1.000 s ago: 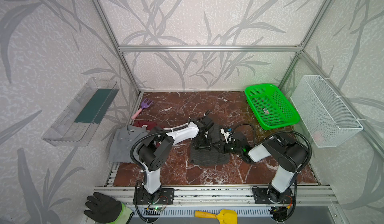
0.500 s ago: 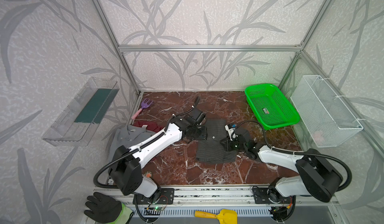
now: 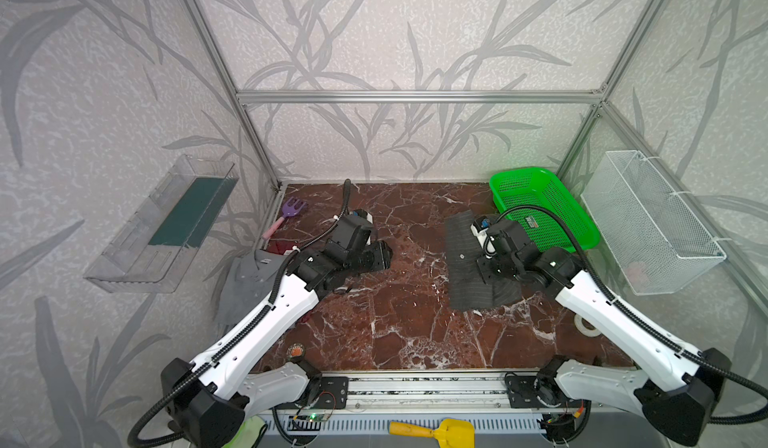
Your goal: Fold and stack the long sleeve shirts
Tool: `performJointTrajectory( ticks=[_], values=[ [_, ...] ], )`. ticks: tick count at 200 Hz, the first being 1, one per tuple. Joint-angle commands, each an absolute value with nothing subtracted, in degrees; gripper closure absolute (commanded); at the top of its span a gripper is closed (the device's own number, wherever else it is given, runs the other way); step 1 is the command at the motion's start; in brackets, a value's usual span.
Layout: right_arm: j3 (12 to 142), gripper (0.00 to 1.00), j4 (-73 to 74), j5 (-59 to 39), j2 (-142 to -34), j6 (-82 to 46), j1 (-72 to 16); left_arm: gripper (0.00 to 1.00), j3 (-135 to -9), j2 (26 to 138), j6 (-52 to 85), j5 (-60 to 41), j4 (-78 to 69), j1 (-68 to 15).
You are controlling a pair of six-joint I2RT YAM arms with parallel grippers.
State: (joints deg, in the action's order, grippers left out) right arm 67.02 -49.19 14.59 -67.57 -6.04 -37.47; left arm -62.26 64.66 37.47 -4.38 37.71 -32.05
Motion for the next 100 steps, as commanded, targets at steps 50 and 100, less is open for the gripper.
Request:
performJointTrajectory(
  ticks=[50, 100],
  values=[
    [75.0, 1.00, -66.8, 40.9, -82.8, -2.2, -47.2, 0.44, -51.3, 56.7, 37.4, -7.7, 33.3, -24.0],
    [83.0, 1.00, -71.1, 43.1, -101.3, -10.6, -57.9, 0.44, -47.6, 52.0, 38.1, -7.5, 34.2, -21.4]
  ],
)
